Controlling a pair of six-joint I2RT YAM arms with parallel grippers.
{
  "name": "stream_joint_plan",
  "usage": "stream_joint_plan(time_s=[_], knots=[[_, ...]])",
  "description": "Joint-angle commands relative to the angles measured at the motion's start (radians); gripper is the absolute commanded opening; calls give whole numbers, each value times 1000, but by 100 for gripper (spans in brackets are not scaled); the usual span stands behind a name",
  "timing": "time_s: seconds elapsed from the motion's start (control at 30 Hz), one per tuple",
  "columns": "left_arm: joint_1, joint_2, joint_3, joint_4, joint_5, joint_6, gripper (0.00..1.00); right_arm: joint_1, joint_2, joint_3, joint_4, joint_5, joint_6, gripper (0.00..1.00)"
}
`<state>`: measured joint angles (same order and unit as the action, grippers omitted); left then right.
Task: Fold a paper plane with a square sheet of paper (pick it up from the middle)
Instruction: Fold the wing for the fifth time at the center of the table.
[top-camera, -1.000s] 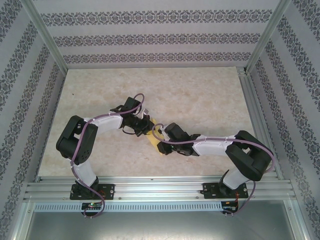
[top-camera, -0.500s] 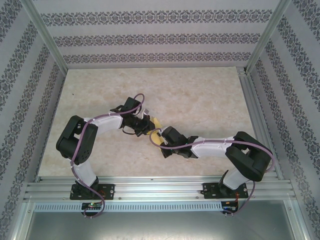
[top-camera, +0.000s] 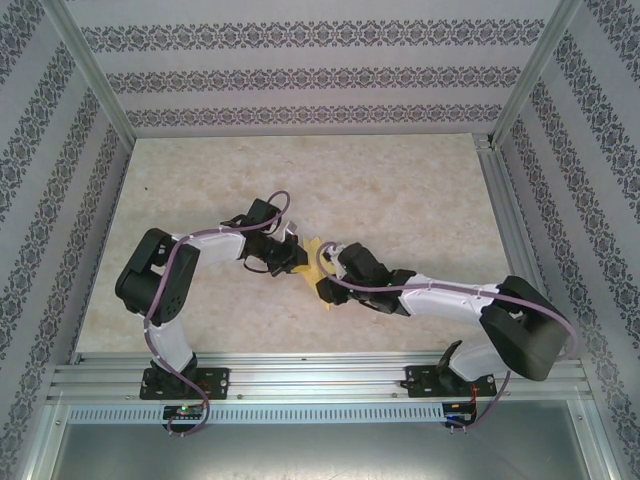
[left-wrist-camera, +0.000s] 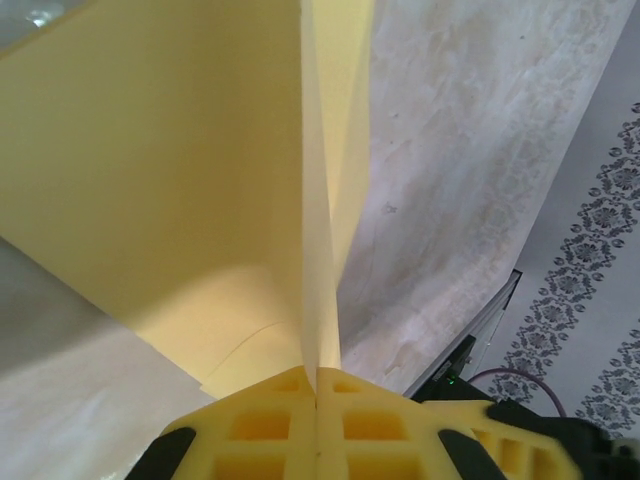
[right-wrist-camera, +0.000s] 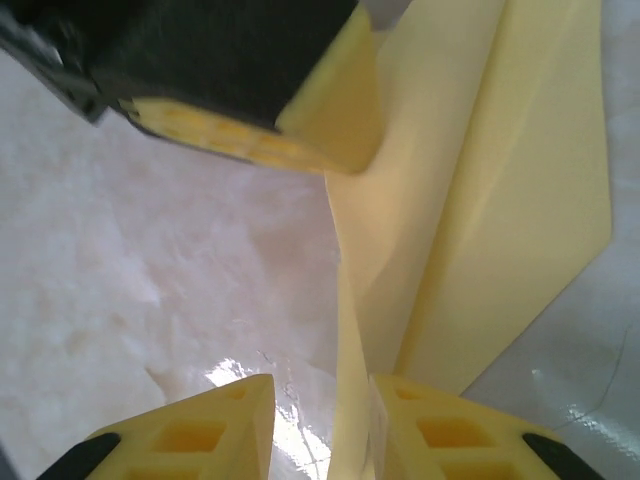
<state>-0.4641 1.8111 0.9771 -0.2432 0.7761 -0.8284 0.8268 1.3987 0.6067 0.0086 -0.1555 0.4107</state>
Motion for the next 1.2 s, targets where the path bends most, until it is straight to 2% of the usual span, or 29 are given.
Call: stream_joint_plan(time_s=[0.0, 0.1, 0.47, 0.67, 1.17], knots=[[19, 32, 32, -24, -5, 84, 0, -98, -21, -57, 123, -167, 194, 29], [22, 53, 49, -38, 5, 109, 0, -153, 18, -78, 252, -294, 319, 20], [52, 94, 100, -151, -11, 234, 0, -163, 192, -31, 356, -415, 433, 11], [59, 121, 134, -194, -15, 284, 0, -165, 252, -50, 440, -426, 475, 11], [70, 176, 202, -242, 5, 352, 0, -165, 299, -54, 410, -412, 456, 13]])
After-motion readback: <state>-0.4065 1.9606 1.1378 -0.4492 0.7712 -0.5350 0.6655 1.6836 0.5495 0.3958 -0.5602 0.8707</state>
